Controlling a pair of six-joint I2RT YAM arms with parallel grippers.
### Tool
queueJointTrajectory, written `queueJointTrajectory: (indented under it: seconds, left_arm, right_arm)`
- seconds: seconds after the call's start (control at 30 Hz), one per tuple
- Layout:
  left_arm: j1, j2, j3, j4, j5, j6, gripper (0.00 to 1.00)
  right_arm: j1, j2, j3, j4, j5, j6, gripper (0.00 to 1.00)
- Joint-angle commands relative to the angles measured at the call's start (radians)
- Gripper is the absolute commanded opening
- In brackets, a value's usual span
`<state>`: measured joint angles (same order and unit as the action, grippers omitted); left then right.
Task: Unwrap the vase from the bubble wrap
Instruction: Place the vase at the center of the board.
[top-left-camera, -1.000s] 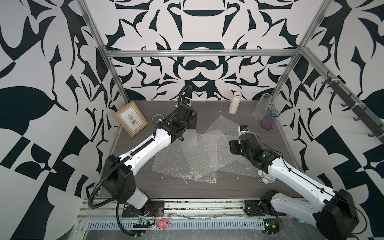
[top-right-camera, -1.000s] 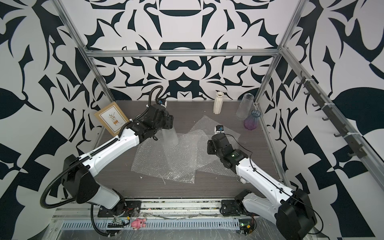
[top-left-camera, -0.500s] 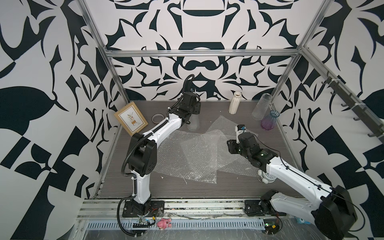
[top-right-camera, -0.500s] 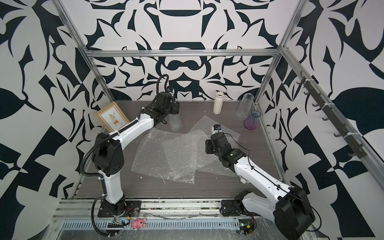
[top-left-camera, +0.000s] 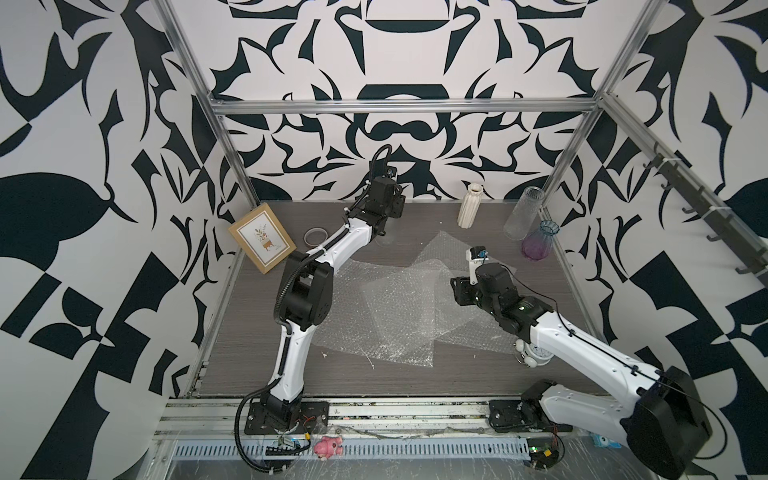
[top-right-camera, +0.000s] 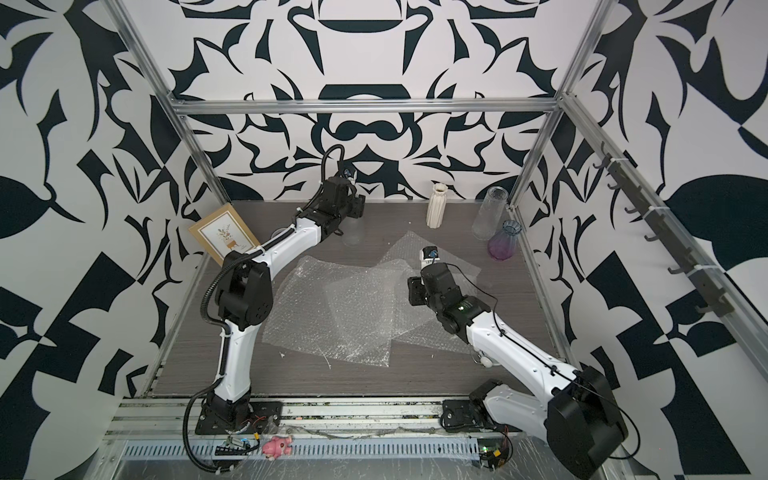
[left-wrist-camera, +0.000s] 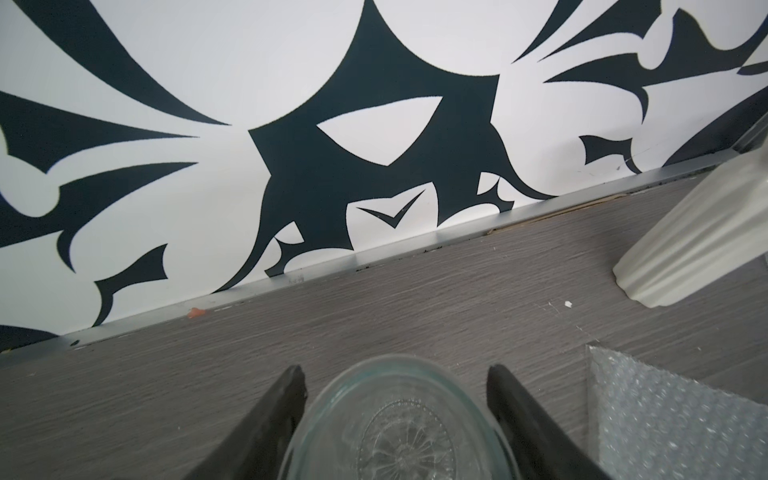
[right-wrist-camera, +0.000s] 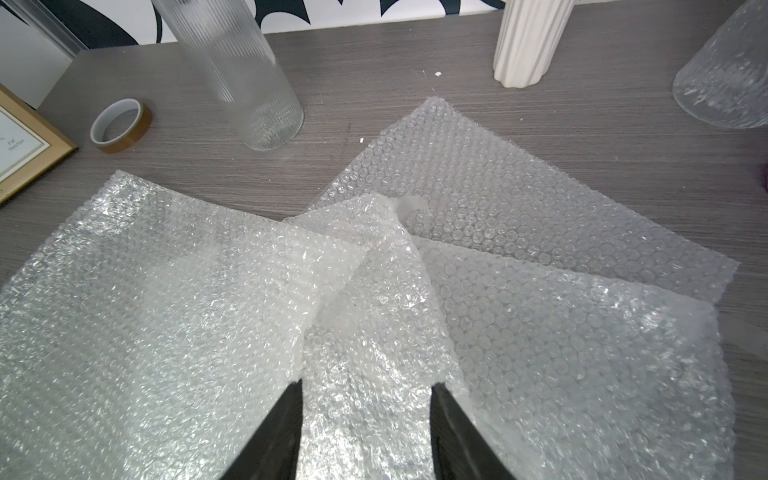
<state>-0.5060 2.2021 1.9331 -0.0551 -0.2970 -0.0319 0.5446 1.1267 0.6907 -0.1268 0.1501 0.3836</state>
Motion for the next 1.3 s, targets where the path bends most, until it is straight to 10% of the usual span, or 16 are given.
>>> queueJointTrajectory:
  seconds: [0.0,0.43,0.97,1.27]
  left_arm:
    - [0.015,0.022,0.079,0.116,0.006,0.015,0.39]
    - [0.032,0.084,0.144,0.069,0.022,-0.038,0.51]
    - [0.045,0.033,0.130,-0.011,0.072,-0.089,1.00]
    - [0.046,-0.053,0.122,-0.065,0.091,-0.110,0.99]
  right_arm:
    - [-0.002,0.003,0.032,0.048,0.009,-0.035,0.52]
    - [-0.003,-0.011,0.020,0.048,0.033,-0.037,0.54]
    - [-0.003,-0.043,0.025,0.007,0.064,0.000,0.61]
    - [-0.003,-0.065,0.039,-0.042,0.057,0.000,0.68]
